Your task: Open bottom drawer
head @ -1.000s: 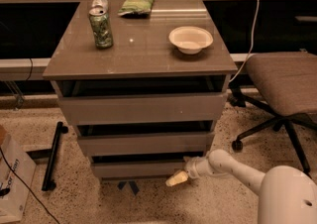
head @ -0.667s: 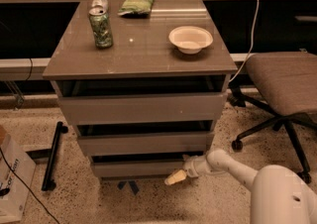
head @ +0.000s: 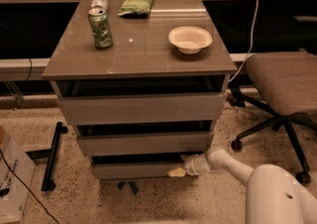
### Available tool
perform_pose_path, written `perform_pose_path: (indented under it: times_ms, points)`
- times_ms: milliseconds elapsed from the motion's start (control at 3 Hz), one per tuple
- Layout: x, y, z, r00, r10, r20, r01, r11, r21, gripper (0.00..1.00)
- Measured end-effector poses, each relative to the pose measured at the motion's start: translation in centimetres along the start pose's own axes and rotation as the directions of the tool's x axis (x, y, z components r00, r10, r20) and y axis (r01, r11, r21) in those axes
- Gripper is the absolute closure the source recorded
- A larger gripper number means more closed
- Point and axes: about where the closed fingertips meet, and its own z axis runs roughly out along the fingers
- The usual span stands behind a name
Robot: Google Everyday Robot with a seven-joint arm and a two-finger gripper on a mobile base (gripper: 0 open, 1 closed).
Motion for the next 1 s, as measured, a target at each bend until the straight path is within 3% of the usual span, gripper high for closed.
perform_pose_path:
  times_ms: [667, 1000]
  points:
    - [-0.34, 0.16, -0.35, 1.0, 0.0, 0.0, 0.0, 1.0, 0.0, 0.9]
    - [-0.24, 0.27, -0.43, 1.0, 0.003, -0.002, -0.003, 1.0, 0.0, 0.98]
